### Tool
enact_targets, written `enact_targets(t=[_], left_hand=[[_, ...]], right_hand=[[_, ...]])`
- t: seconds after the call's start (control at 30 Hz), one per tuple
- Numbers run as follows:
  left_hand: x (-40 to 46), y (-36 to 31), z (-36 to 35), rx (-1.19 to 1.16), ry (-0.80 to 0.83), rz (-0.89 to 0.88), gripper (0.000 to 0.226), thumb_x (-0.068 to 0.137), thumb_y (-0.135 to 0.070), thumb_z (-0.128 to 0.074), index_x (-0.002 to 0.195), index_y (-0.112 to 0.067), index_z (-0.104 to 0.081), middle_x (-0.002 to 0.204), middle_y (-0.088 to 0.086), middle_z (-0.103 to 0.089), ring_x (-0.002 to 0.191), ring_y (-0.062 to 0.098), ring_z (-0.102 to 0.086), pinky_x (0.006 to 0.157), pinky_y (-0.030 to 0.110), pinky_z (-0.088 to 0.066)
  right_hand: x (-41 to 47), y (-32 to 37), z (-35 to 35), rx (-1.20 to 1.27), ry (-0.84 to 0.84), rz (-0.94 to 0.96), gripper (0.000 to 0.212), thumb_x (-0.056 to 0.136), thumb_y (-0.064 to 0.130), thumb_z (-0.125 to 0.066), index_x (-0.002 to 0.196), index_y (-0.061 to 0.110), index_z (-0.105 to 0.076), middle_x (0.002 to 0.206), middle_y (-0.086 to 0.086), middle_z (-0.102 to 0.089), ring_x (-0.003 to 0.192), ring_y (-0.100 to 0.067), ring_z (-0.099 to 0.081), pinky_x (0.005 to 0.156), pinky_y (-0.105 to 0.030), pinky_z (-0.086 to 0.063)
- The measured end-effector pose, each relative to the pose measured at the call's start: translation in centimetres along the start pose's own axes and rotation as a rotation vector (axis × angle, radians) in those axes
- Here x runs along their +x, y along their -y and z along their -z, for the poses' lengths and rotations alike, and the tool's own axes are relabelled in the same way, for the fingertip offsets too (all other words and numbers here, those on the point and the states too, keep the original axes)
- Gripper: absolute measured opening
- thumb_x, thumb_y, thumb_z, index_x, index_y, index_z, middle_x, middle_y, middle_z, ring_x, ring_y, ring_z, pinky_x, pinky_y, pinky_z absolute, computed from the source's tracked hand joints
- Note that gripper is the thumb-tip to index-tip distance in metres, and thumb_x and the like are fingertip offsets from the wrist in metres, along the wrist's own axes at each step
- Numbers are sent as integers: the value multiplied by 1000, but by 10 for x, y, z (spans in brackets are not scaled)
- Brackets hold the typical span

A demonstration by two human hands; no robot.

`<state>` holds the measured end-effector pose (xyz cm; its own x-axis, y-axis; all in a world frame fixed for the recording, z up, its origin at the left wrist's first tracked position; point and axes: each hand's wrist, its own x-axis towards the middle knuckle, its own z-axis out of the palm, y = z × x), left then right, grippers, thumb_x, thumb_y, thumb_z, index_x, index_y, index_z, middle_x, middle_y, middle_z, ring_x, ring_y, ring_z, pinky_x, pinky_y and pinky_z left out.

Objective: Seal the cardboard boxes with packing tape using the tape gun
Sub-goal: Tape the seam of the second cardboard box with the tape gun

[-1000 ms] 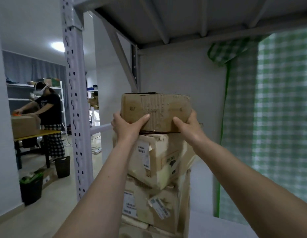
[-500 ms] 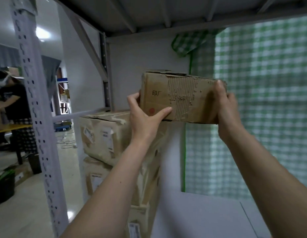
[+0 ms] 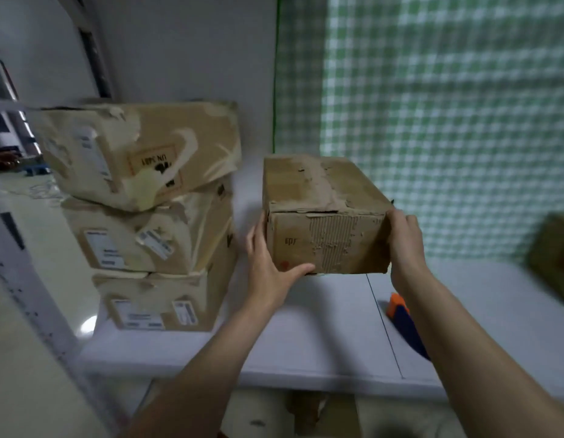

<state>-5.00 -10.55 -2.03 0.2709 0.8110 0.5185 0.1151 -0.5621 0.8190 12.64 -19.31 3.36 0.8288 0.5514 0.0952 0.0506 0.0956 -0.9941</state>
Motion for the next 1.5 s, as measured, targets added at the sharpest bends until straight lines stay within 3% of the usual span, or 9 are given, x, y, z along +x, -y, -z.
enact_targets(t=[0.17, 0.3, 0.47, 0.7, 0.8, 0.9, 1.1, 1.27, 1.5], left_hand=[[-57, 43, -17, -40, 128, 142, 119, 64, -15, -88, 150, -36, -8, 154, -7, -25, 140, 4, -24, 108, 14, -24], [-98, 64, -25, 9, 174, 264, 113, 70, -12, -83, 150, -32, -6, 154, -10, -22, 132, -8, -19, 93, -8, -15], [-128, 77, -29, 27, 224, 407, 111, 66, -17, -87, 148, -22, -12, 142, -8, -34, 126, -2, -29, 103, 18, -29], [-126, 79, -35, 177, 30, 466, 34, 96, -41, -46, 111, -11, -43, 103, 3, -57, 94, 20, -59, 64, 13, -41], [-107, 78, -31, 228, 76, 458, 49, 92, -56, -40, 118, -15, -43, 119, 5, -53, 108, 22, -55, 85, 30, -46], [-84, 66, -26, 518, 322, 145, 79, 84, -67, -43, 147, -21, -27, 153, 2, -23, 142, 22, -20, 114, 44, -23], [-54, 57, -46, 927, 917, -86, 98, 68, -87, -43, 147, -51, 3, 159, -12, 15, 145, 23, 18, 112, 65, 2], [-56, 60, -63, 1058, 939, 30, 99, 65, -91, -39, 144, -54, 8, 158, -14, 17, 145, 28, 20, 107, 72, 3], [-71, 28, -97, 1011, 845, 288, 95, 72, -89, -27, 149, -45, 8, 160, -2, 14, 144, 37, 18, 110, 64, -11]], right_hand=[[-12, -69, 23, -47, 50, -189, 14, 73, 33, -42, 74, 22, -34, 74, 3, -33, 68, -16, -30, 61, -33, -24], [-23, -109, 37, -108, 82, -240, 11, 77, 29, -43, 76, 20, -38, 75, 2, -36, 68, -15, -33, 61, -32, -26], [-39, -151, 47, -138, 68, -273, 18, 90, 19, -47, 74, 20, -39, 82, -3, -46, 76, -15, -43, 65, -29, -33], [-32, -175, 52, -269, 70, -215, 25, 92, 29, -54, 83, 10, -41, 81, -8, -49, 71, -14, -43, 60, -28, -34], [-20, -175, 59, -353, 28, -143, 37, 95, 38, -48, 77, 6, -48, 71, -6, -49, 67, -18, -44, 57, -31, -31], [-5, -180, 71, -651, -142, 36, 37, 96, 28, -46, 84, -4, -60, 84, -20, -59, 86, -35, -54, 70, -39, -35], [20, -198, 99, -1217, -17, -100, 24, 90, 27, -55, 96, 4, -55, 84, -13, -64, 90, -36, -59, 101, -44, -34], [23, -197, 118, -1243, 117, -101, 20, 91, 19, -57, 103, 4, -59, 98, -18, -64, 95, -36, -58, 70, -32, -40], [41, -142, 106, -984, -34, 161, 16, 94, 22, -54, 97, 7, -51, 94, -14, -58, 80, -29, -46, 64, -32, -29]])
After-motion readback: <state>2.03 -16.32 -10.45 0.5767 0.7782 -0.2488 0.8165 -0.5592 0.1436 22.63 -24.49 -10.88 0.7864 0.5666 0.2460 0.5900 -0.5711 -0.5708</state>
